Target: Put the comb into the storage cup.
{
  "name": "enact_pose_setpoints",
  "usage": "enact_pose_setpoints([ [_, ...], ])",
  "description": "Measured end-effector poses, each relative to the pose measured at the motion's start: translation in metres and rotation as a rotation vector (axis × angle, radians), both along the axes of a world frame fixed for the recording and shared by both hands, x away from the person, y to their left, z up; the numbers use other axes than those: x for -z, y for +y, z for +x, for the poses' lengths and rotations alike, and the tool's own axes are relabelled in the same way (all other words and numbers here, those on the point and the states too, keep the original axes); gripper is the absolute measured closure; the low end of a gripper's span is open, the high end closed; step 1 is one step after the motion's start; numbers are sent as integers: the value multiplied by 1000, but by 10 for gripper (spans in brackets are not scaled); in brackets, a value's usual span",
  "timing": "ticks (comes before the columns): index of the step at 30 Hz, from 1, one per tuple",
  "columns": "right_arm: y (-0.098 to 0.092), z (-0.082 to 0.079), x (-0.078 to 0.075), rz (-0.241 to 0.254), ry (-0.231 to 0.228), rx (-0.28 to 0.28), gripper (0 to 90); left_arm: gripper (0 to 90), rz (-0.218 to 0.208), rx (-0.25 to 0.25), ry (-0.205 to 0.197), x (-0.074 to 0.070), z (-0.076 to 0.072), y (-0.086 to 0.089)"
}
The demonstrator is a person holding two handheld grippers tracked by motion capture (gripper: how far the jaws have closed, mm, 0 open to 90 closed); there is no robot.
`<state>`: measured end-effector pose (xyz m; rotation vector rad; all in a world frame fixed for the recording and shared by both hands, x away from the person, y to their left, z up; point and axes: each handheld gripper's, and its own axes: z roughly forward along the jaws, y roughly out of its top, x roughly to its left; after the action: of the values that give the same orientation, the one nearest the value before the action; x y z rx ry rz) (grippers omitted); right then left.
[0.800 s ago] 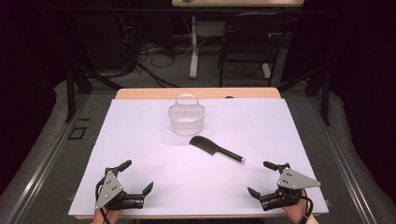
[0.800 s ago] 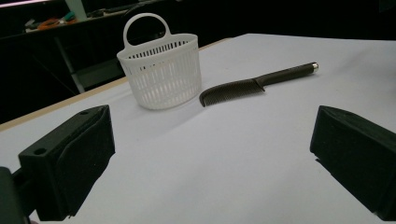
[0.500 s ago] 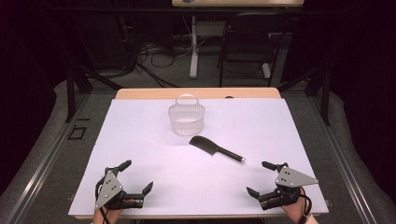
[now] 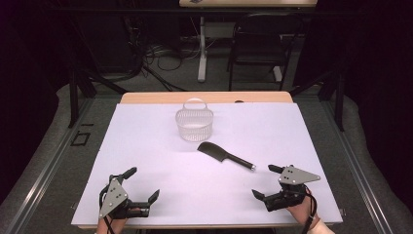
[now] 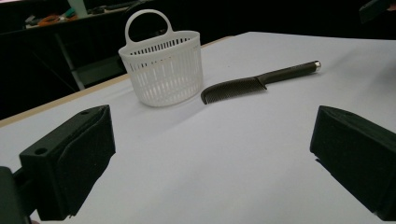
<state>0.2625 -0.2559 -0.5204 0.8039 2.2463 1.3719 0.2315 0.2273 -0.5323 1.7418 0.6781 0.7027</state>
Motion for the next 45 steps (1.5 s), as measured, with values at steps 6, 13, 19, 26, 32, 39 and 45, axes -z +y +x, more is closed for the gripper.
enact_pose_setpoints([
  [6,7,8,0,-28,24,-24,0,1,2,-3,-5,-1,-1,0],
  [13,10,15,-3,-40,42,-30,0,1,4,-2,-3,0,0,0],
  [19,17,23,-3,-73,71,-41,0,1,2,-3,-3,0,0,0],
  [26,24,31,-3,-100,97,-53,0,1,2,-4,0,0,0,0],
  [32,29,36,-4,-123,111,-67,0,1,0,-5,0,0,0,0],
  [39,37,42,-7,-154,125,-78,0,1,-1,-7,-2,0,0,0],
  [45,44,49,-10,-197,157,-86,0,1,-5,-1,-3,-1,0,0],
])
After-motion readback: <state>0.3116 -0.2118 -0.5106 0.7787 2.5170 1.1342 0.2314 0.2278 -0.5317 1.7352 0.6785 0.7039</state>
